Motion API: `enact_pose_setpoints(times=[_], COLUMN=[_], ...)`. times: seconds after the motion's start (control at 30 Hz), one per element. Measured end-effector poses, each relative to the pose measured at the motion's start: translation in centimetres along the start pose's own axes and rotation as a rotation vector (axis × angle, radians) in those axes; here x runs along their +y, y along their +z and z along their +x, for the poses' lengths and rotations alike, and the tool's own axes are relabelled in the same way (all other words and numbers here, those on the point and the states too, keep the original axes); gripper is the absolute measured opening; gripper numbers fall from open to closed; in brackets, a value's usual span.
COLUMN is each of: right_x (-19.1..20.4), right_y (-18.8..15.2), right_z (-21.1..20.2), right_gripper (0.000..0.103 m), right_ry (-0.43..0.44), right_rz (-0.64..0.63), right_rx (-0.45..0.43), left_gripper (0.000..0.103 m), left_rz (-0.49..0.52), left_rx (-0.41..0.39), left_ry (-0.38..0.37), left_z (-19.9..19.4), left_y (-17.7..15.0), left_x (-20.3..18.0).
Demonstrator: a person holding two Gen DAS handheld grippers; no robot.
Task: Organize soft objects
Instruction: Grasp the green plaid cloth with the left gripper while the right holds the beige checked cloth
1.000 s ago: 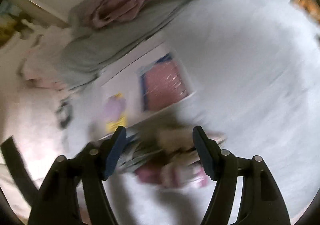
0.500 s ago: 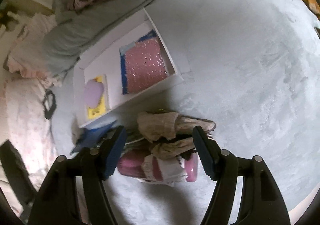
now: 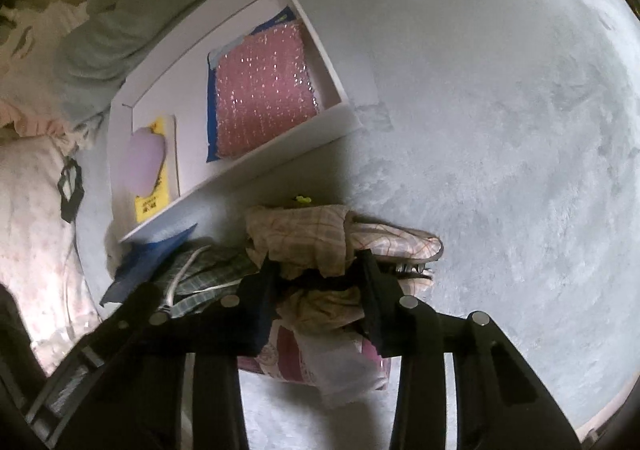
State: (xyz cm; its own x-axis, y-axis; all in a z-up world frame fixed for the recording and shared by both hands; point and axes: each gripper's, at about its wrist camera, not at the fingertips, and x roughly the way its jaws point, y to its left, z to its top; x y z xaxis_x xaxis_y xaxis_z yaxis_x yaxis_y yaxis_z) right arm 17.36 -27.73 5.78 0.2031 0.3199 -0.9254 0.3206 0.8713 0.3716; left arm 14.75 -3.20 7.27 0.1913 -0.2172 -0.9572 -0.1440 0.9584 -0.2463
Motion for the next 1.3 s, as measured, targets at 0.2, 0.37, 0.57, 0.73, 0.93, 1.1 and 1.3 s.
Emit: enact_pose_setpoints(times=[0.2, 0.37, 0.57, 0.73, 0.93, 1.1, 1.3], right_x=[0.0, 0.4, 1.1, 1.3, 1.2, 1.0, 1.2], right_y=[-0.6, -0.8, -0.7, -0.8, -0.8, -1.1, -0.9], right_z=[-3.9, -6.4, -7.3, -7.0, -6.1, -8.7, -8.0], right_gripper=[0.037, 0.037, 0.037, 0.037, 0.037, 0.037, 0.037], right_ry=[0.015, 0.046, 0.097, 0.112, 0.063, 0.151, 0.206], right_rz=[-0.002, 0.001, -0.012, -0.02, -0.014, -0.006, 0.02], right_rx=[-0.111, -0.21, -0.257, -0.23, -0.199, -0.28, -0.258], left_gripper=[0.054, 0.041, 0.038, 0.038, 0.038, 0.038, 0.038], left_rz=[0.066, 0.075, 0.055, 0.056, 0.033, 0.039, 0.005], left_rx=[0.028, 0.031, 0.007, -0.073, -0.098, -0.158, -0.231], left_ry=[0.069, 0.092, 0.055, 0.032, 0.07, -0.013, -0.073], left_z=[2.0, 2.5, 0.4, -3.2, -4.0, -6.3, -7.2], left_y=[0.1, 0.2, 0.0, -0.7, -1.0, -1.0, 0.0], left_x=[-1.6, -1.8, -1.2, -0.7, -0.4, -0.1, 0.3])
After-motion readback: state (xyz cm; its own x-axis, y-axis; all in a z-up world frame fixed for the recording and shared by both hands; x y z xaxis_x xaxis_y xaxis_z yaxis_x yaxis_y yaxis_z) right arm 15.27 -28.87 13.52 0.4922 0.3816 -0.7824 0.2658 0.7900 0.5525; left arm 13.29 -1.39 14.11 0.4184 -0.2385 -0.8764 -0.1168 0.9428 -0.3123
